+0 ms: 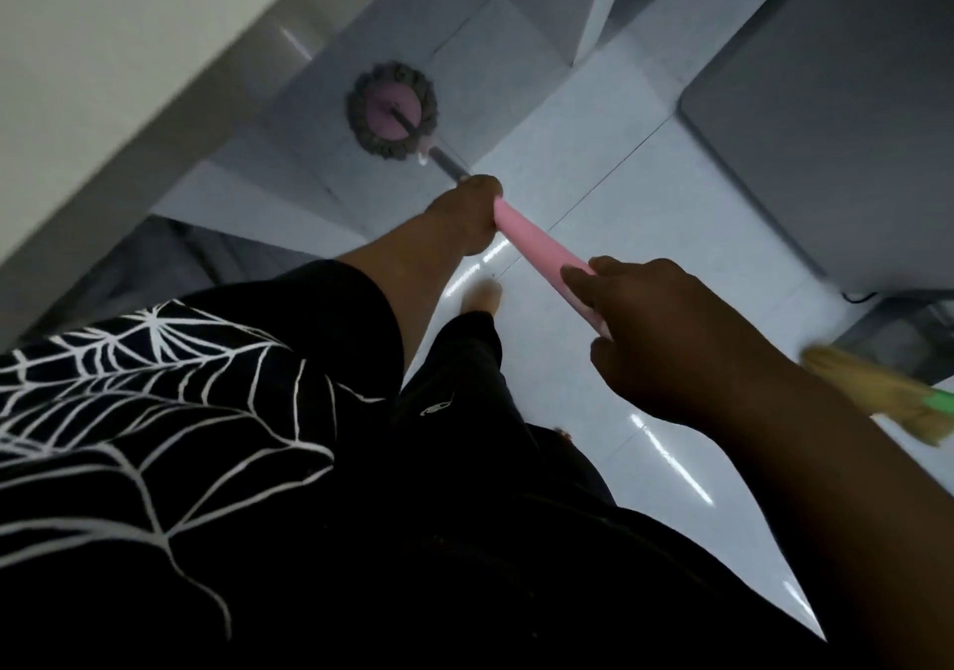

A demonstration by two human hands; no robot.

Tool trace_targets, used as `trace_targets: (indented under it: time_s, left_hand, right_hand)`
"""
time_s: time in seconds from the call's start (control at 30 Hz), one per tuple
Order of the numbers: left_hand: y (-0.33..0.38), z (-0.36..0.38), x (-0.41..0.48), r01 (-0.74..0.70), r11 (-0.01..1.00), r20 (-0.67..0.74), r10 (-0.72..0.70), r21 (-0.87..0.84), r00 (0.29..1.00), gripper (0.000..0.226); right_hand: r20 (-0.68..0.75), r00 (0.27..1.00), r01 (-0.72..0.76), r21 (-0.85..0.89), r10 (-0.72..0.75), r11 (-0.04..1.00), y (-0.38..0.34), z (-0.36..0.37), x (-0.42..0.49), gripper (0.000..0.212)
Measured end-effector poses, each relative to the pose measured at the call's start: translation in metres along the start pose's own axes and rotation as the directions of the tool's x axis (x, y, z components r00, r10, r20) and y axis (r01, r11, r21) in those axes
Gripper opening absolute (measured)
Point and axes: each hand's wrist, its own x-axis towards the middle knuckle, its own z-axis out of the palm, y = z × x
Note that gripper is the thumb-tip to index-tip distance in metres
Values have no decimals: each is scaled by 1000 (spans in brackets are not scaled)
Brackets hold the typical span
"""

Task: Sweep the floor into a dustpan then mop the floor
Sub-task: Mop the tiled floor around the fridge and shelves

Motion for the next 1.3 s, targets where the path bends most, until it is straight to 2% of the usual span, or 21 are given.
trace_targets:
  time_s: [0.27,0.43,0.67,0.9,1.1,1.2,1.3]
  left_hand:
    - [46,103,-134,-13,992,-39,9,-123,999,29]
    - [40,121,-154,18,992,-48,-24,-125,999,30]
    - [21,86,-125,9,993,-96,-21,-122,995,38]
    - [-43,29,-65,65,986,-126,-85,-154,988,33]
    - [-113,-24,-6,146,988,-147,-151,-47,978,35]
    - [-135,-43,14,180,983,-103,-177,29,979,40]
    - [-138,-46,20,190,981,-69,-187,47,980,43]
  right_hand:
    - [126,992,-24,-2,25,1000,-7,34,-147,48]
    - [146,989,19,-65,-9,998,-21,37,-165,45]
    - [101,995,-3,-79,11,997,-24,8,-119,38]
    - [75,995,62,-35,-60,997,-37,-8,-16,44]
    - [20,988,156,-31,-156,987,-63,-7,85,44]
    - [19,990,140,-21,-140,990,-73,-7,111,33]
    - [-7,994,106,-5,-106,994,-75,-3,113,35]
